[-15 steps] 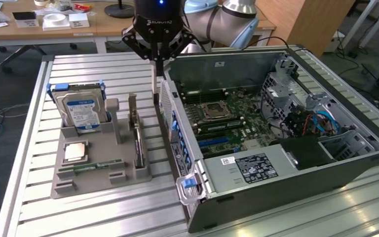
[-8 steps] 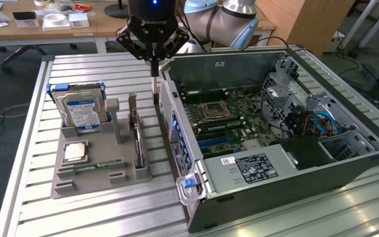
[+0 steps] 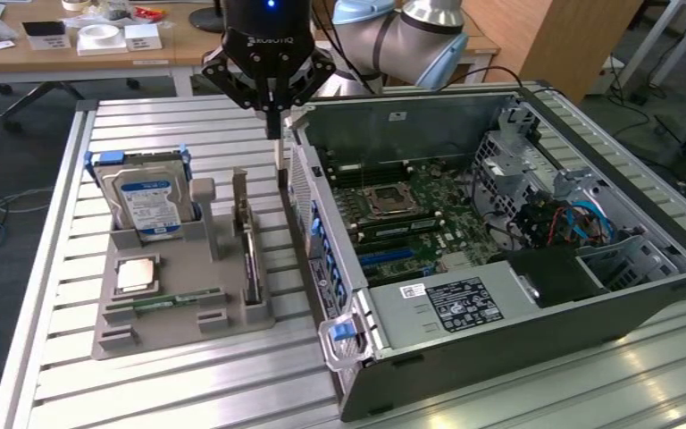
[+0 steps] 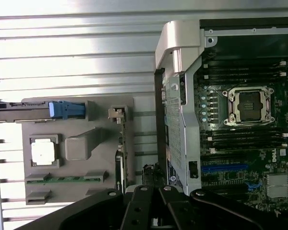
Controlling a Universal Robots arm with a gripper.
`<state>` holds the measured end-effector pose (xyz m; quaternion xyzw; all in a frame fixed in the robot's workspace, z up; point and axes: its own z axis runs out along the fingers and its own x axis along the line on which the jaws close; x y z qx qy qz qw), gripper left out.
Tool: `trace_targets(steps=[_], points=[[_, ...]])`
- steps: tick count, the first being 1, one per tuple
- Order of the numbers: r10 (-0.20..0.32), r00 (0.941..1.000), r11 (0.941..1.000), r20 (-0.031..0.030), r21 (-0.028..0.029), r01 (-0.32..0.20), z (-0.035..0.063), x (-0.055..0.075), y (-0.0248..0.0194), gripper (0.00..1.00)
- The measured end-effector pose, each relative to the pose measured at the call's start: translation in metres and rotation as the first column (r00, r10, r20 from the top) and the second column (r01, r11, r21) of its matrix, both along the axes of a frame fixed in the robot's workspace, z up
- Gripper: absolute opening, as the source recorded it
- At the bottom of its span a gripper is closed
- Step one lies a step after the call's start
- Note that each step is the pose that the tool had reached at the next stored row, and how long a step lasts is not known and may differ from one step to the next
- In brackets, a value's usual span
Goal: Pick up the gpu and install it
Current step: 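Reach for the gpu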
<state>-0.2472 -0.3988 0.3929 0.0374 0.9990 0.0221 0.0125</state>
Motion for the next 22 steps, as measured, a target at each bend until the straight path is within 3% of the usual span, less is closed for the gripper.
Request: trace_targets(steps=[13,22], points=[[0.0,1.0,1.0,0.0,0.0001,0.0,-0.0002,-0.01,0.0,0.11],[0.0,1.0,1.0,0.0,0.0,0.0,-0.0001,-0.01,0.0,0.11]])
